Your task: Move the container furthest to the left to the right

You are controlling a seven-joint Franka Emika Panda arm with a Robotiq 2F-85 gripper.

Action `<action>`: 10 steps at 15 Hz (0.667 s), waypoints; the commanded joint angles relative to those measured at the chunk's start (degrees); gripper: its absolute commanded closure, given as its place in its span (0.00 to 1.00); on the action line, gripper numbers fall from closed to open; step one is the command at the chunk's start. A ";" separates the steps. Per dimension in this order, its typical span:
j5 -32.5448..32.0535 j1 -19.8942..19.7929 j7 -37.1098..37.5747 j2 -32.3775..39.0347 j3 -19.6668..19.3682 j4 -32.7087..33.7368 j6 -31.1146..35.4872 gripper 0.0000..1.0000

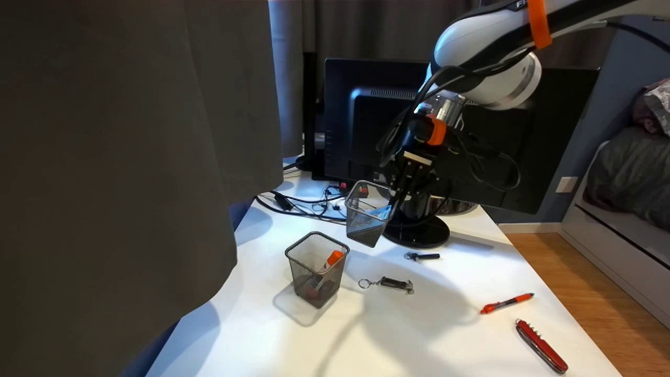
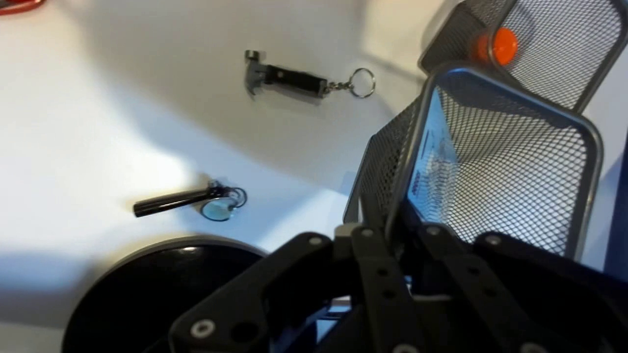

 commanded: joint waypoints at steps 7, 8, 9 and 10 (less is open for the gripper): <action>0.72 2.73 10.65 16.16 0.11 21.46 -2.86 0.97; 0.54 2.79 11.77 17.21 -0.10 22.68 -2.77 0.97; 0.36 2.86 12.98 17.97 -0.33 23.61 -2.74 0.97; 0.05 3.02 13.95 18.67 -0.55 24.52 -2.98 0.65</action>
